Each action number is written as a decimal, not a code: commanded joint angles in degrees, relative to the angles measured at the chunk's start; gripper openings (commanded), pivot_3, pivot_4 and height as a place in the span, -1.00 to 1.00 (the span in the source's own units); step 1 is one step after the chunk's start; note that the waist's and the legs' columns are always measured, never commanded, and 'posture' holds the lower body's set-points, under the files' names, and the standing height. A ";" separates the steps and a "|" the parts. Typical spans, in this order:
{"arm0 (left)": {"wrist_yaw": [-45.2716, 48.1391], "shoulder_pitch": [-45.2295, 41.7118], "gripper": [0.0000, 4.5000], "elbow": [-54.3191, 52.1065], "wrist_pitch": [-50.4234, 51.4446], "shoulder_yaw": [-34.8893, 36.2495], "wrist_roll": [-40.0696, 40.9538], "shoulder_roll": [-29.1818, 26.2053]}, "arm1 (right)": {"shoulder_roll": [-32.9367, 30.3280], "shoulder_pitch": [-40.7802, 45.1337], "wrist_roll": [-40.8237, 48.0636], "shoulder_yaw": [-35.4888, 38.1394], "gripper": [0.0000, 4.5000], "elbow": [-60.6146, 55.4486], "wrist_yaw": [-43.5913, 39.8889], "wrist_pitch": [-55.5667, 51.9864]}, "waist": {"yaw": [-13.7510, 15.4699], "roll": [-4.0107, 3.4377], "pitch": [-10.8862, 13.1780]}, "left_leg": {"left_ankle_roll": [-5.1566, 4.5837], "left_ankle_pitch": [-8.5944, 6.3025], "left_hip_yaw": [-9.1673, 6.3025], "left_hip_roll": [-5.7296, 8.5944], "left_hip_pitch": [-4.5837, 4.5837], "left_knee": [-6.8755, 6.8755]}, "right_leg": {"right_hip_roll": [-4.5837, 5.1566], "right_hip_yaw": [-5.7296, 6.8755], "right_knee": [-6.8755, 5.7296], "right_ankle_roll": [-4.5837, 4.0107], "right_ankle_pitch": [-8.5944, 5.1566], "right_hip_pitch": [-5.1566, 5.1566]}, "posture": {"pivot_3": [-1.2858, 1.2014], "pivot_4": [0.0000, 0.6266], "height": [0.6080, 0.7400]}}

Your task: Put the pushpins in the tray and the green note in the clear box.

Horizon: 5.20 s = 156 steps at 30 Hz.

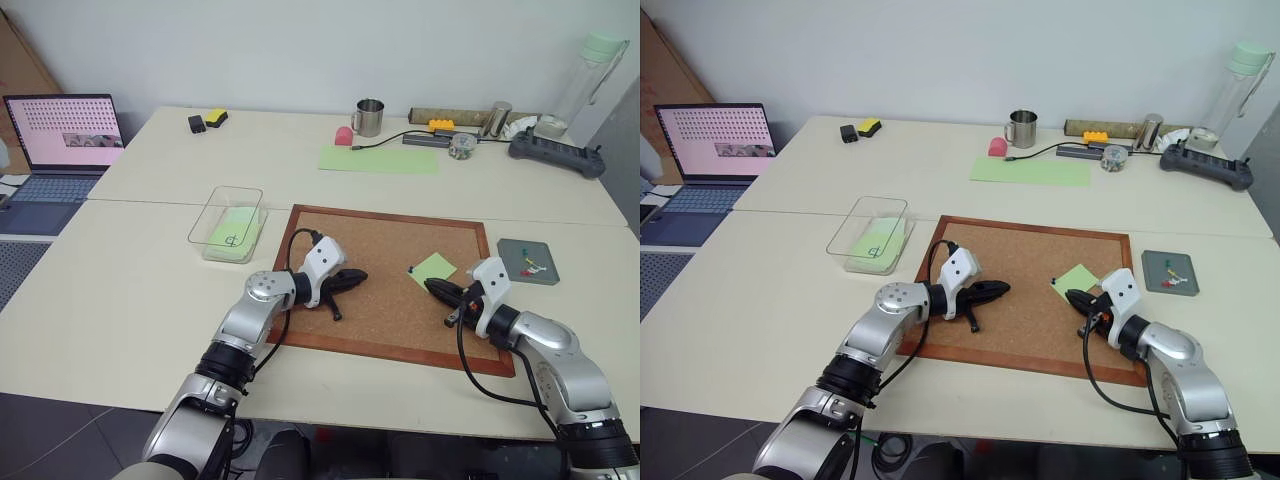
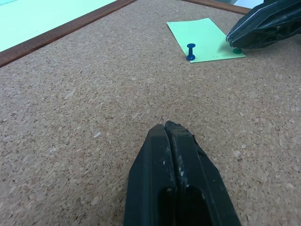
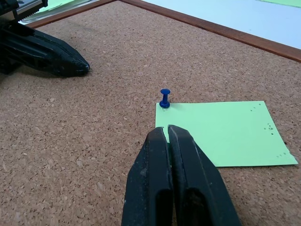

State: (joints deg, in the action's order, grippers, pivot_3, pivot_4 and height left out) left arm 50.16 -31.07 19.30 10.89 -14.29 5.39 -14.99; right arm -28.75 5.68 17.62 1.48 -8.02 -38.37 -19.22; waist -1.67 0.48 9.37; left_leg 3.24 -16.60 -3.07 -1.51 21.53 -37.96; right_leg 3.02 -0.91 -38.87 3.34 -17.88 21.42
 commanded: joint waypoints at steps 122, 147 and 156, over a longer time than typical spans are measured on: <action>1.32 2.13 -1.00 -0.98 3.14 -1.12 -0.64 -1.65 | 5.75 13.44 2.83 3.03 -0.99 -2.53 6.47 -5.06 | -0.10 -0.03 0.00 | 0.00 0.00 0.01 -0.01 0.03 0.04 | 0.00 0.00 0.03 0.00 0.00 0.06 | 0.03 -0.52 1.00; 1.22 -5.39 0.47 -8.53 28.79 13.16 24.19 4.71 | -9.13 9.56 -14.46 -10.76 -1.00 -6.72 -8.75 17.27 | -0.03 0.19 0.15 | 0.02 0.01 -0.01 -0.01 0.25 -0.02 | 0.00 0.02 0.01 0.00 0.00 0.24 | 0.03 -0.52 1.00; 0.42 -5.53 0.56 -9.19 34.11 13.94 27.67 5.77 | -7.92 12.76 -16.72 -14.17 -1.00 -11.25 -10.04 18.83 | -0.02 0.26 0.19 | 0.06 0.03 0.00 0.00 0.24 -0.04 | 0.01 0.01 0.00 0.00 0.00 0.25 | 0.03 -0.52 1.00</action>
State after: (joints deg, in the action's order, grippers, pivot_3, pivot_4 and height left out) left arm 50.55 -36.31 11.78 44.07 -0.63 31.45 -9.33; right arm -36.96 17.21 1.21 -12.72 -16.34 -48.42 -1.55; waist -1.69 0.74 9.56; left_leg 3.39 -16.52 -3.10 -1.52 21.78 -38.00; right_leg 3.03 -0.87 -38.87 3.35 -17.88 21.67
